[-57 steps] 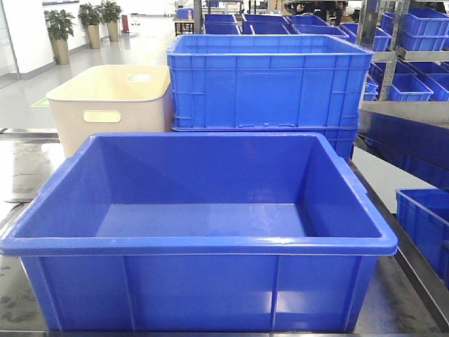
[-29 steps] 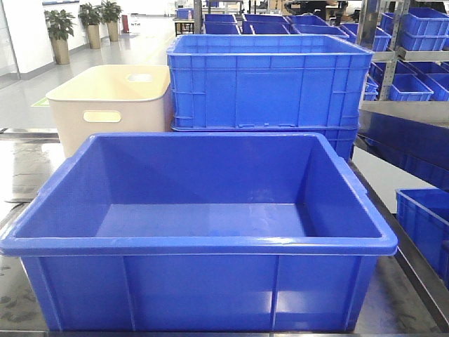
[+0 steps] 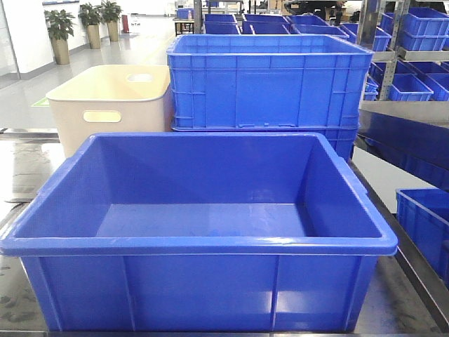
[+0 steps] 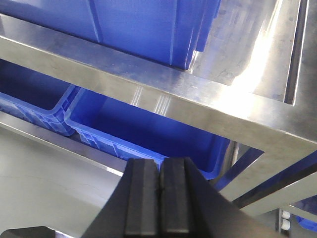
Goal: Pick red and yellow blocks into blue bin
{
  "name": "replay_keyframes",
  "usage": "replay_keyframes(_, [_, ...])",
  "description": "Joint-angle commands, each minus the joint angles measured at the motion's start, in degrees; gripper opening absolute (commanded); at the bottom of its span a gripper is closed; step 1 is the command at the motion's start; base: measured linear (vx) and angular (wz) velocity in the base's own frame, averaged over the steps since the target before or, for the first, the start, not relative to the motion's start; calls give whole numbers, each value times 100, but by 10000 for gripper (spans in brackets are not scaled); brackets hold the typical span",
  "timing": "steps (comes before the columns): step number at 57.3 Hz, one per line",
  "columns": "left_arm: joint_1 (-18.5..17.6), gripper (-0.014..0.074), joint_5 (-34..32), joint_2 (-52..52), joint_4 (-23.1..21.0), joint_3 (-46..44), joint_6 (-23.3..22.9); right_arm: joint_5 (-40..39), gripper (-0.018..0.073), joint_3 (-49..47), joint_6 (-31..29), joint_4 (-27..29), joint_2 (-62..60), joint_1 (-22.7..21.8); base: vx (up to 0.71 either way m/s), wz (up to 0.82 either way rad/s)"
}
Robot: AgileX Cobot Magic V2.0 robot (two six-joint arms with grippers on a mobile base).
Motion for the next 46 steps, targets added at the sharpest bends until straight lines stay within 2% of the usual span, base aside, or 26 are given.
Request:
replay_keyframes(1, [14,-1,-495,-90,-58,-95,3,-373,-11,-143,-47,-50,-54,-6,0,0])
replay_keyframes(5, [14,-1,-495,-90,-58,-95,3,-628,-11,-47,-306,-286,-283,-122,0,0])
replay_keyframes(10, [14,-1,-495,-90,-58,-95,3,-1484,-11,435,-313,-317,-768,-422,0,0])
replay_keyframes(16, [14,-1,-495,-90,-58,-95,3,-2718,-11,1418,-306,-311,-1451,-873,0,0])
replay_keyframes(23, [14,-1,-495,-90,-58,-95,3,-3765,-11,2428,-287,-311,-2221,-1255,0,0])
replay_keyframes(32, [14,-1,-495,-90,-58,-95,3,-4411,-11,3392,-287,-298,-2943,-1545,0,0])
replay_keyframes(46, [14,-1,-490,-90,-58,-95,3,-5221,-11,4272,-226,-283,-3357,-1545,0,0])
